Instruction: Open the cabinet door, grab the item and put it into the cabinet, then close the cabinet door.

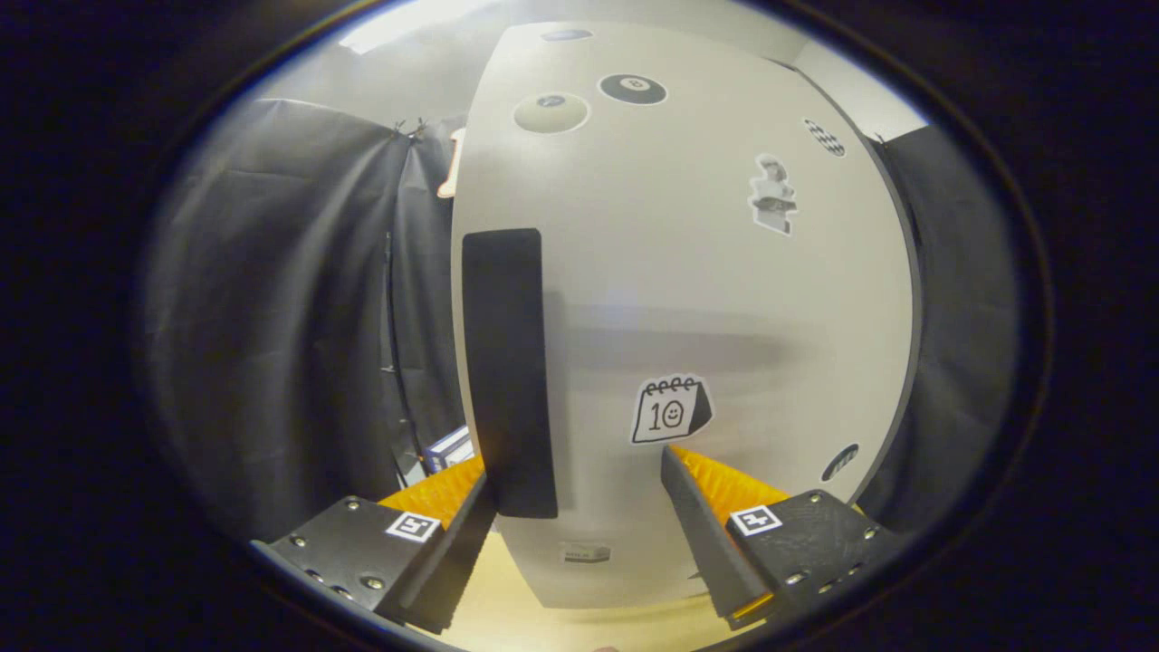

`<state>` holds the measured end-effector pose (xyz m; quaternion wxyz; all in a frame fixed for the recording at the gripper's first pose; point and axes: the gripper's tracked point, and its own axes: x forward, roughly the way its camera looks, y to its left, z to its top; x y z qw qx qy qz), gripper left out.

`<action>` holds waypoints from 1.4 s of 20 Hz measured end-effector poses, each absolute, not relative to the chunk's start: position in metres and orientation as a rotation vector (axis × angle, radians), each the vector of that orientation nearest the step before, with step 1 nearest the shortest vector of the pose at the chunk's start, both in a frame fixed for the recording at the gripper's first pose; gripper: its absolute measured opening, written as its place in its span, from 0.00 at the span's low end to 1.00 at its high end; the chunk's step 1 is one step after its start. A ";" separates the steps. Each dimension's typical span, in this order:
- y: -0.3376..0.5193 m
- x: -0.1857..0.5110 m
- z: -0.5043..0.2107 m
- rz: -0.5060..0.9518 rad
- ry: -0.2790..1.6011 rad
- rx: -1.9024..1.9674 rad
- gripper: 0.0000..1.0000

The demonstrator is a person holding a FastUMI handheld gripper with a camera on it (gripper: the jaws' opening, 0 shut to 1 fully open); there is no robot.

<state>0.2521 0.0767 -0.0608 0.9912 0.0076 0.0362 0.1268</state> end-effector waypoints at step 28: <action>0.060 0.214 -0.045 0.130 0.042 0.021 1.00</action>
